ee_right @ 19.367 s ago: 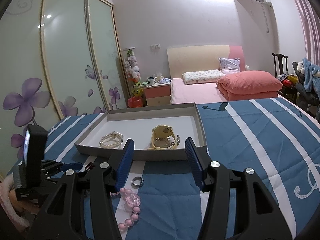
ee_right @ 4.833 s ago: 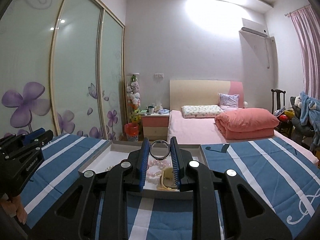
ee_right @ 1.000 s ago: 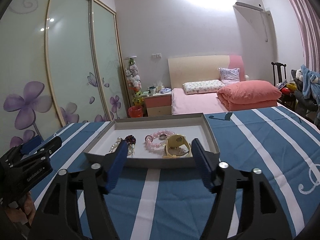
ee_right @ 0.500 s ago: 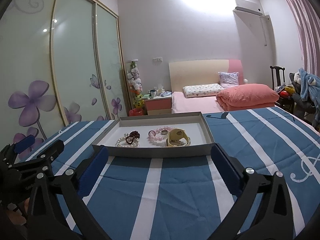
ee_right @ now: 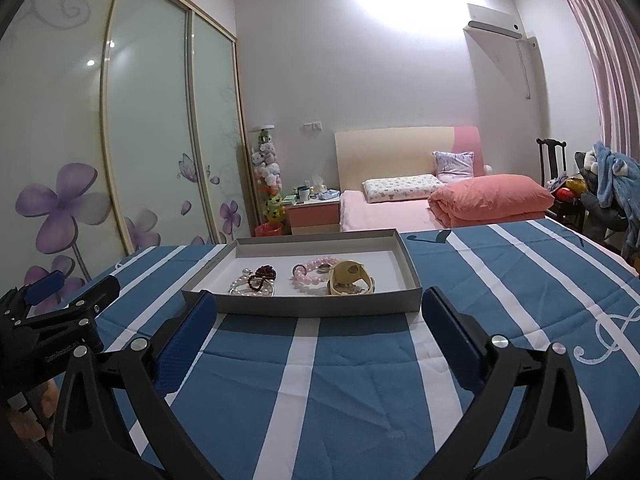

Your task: Organize jewelry

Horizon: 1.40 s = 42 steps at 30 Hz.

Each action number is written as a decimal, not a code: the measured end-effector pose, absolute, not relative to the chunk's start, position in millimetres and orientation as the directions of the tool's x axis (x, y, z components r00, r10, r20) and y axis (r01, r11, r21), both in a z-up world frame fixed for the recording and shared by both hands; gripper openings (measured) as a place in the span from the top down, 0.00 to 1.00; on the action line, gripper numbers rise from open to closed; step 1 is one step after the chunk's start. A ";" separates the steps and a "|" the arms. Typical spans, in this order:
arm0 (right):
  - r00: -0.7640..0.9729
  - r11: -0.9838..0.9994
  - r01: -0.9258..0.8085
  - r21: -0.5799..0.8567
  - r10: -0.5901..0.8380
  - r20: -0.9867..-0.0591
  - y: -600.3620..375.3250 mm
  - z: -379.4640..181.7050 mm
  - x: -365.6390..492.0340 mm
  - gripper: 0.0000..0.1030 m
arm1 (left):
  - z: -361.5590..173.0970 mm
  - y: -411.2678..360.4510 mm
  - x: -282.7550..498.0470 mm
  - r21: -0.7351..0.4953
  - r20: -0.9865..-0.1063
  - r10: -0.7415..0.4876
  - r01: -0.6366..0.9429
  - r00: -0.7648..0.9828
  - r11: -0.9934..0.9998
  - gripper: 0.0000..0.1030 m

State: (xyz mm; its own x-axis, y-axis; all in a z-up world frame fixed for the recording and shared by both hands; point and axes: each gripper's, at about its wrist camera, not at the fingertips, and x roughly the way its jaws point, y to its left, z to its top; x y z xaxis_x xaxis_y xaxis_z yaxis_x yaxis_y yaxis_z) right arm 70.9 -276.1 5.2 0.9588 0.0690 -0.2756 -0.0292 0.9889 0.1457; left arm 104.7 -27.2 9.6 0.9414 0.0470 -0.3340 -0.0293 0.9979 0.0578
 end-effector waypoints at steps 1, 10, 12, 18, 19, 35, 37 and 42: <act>0.958 0.989 -0.028 0.146 0.069 -0.277 -275.6 5.2 70.8 0.02 | 9.4 -27.4 104.9 0.059 -0.334 0.047 -0.029 0.941 0.998 0.04; 0.956 0.988 -0.030 0.151 0.072 -0.285 -272.8 6.3 73.1 0.02 | 8.6 -29.0 105.1 0.060 -0.340 0.044 -0.025 0.939 0.998 0.04; 0.956 0.988 -0.029 0.152 0.072 -0.285 -272.6 6.3 73.4 0.02 | 8.0 -29.5 105.7 0.061 -0.342 0.044 -0.024 0.939 0.998 0.04; 0.956 0.988 -0.030 0.152 0.072 -0.284 -272.8 6.3 73.2 0.02 | 6.8 -30.1 105.8 0.062 -0.342 0.042 -0.022 0.939 0.998 0.04; 0.956 0.988 -0.030 0.152 0.073 -0.285 -272.9 6.2 73.2 0.02 | 6.9 -30.2 105.8 0.062 -0.343 0.042 -0.022 0.938 0.998 0.04; 0.954 0.987 -0.029 0.158 0.074 -0.291 -275.1 2.0 74.9 0.02 | 5.6 -34.5 105.6 0.069 -0.344 0.036 -0.013 0.938 0.998 0.04; 0.953 0.987 -0.029 0.160 0.075 -0.292 -275.8 1.4 74.3 0.02 | 5.8 -35.0 105.6 0.070 -0.342 0.038 -0.014 0.939 0.997 0.04; 0.954 0.987 -0.029 0.159 0.075 -0.292 -275.9 1.4 74.2 0.02 | 5.6 -34.7 105.4 0.071 -0.341 0.037 -0.013 0.939 0.997 0.04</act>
